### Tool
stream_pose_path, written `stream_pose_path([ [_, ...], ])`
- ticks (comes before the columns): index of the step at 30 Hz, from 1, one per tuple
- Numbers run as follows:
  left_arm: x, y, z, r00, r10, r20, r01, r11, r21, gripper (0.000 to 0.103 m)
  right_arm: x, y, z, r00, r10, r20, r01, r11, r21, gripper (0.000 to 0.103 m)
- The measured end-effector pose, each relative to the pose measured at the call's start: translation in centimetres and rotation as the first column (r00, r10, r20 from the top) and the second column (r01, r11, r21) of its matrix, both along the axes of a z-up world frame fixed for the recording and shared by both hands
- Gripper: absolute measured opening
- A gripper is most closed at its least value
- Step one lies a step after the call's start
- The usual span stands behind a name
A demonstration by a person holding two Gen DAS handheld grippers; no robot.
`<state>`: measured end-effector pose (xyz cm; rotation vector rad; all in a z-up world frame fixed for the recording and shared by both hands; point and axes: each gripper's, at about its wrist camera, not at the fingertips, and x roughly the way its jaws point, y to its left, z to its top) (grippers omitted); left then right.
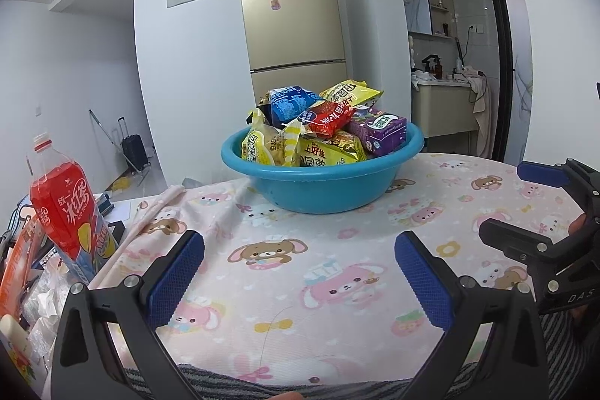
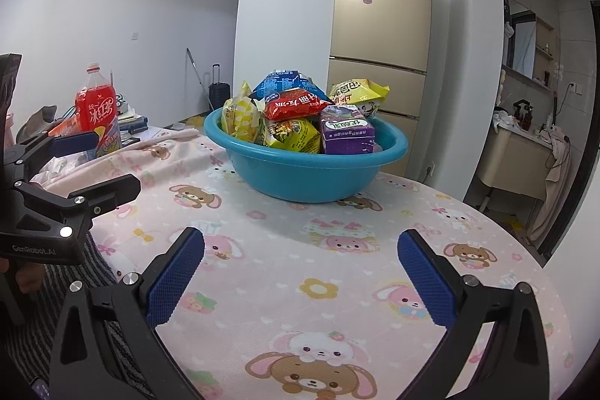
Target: Organize snacks
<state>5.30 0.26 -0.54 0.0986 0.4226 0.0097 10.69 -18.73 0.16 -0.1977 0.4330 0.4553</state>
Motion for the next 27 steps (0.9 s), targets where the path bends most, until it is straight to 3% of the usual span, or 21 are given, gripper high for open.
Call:
stream_pose_path([
  [27,0.06,-0.33,0.32,1.000,-0.007,0.007,0.007,1.000,0.011,0.103,0.08,0.42,-0.18,1.000,0.003,-0.002,-0.003,1.000,-0.010,0.103],
])
